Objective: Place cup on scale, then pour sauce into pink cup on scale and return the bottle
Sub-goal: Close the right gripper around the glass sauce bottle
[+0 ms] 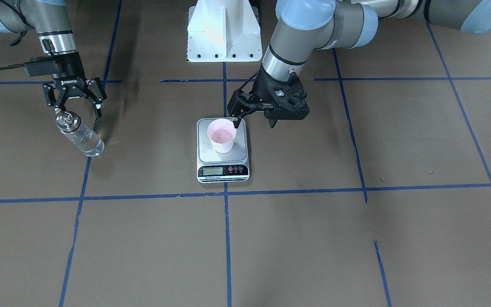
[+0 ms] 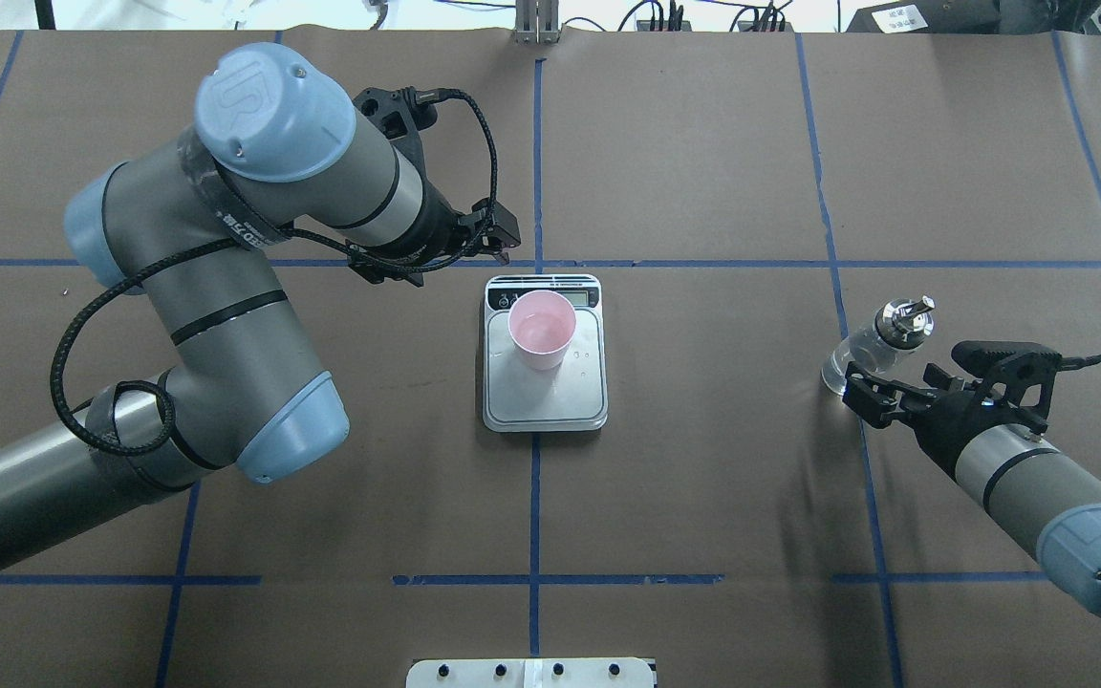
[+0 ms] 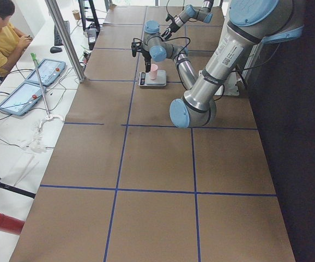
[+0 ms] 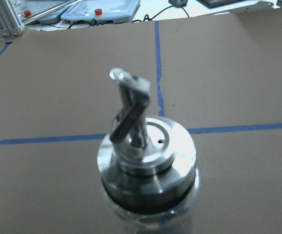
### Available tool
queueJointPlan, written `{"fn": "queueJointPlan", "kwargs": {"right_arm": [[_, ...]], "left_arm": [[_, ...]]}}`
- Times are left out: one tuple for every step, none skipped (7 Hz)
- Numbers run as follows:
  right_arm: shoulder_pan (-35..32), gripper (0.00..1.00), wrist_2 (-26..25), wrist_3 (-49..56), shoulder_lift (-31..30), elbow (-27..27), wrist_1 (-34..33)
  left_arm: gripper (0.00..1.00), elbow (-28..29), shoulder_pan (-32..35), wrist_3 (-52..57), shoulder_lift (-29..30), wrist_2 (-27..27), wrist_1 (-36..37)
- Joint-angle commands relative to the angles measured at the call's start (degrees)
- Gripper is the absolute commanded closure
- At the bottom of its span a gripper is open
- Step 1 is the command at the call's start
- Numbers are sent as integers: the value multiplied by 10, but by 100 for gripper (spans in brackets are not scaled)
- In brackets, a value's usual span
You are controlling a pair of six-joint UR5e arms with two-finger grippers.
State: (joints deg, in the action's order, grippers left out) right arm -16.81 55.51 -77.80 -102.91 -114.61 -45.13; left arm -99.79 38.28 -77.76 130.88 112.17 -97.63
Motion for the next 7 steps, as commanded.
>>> {"fn": "queueJointPlan", "kwargs": {"right_arm": [[24,0,-72,-2,-1,19,-1],[33,0,-89,-4,0,26,0],[41,0,-105,-4,0,26,0],[49,0,-124,-4,2,27,0],[52,0,-134,-3,2,28,0],[54,0,-144,-3,3,37,0],[56,0,-146,-3,4,41,0]], "left_arm": [[0,-1,7,3,-1,-2,1],[0,-1,9,3,-2,-2,1],[0,-1,10,3,-2,-2,2],[0,-1,10,3,-2,-2,3],[0,-2,10,3,-2,-2,3],[0,-3,10,3,-6,-2,3],[0,-4,10,3,-7,-2,3]]}}
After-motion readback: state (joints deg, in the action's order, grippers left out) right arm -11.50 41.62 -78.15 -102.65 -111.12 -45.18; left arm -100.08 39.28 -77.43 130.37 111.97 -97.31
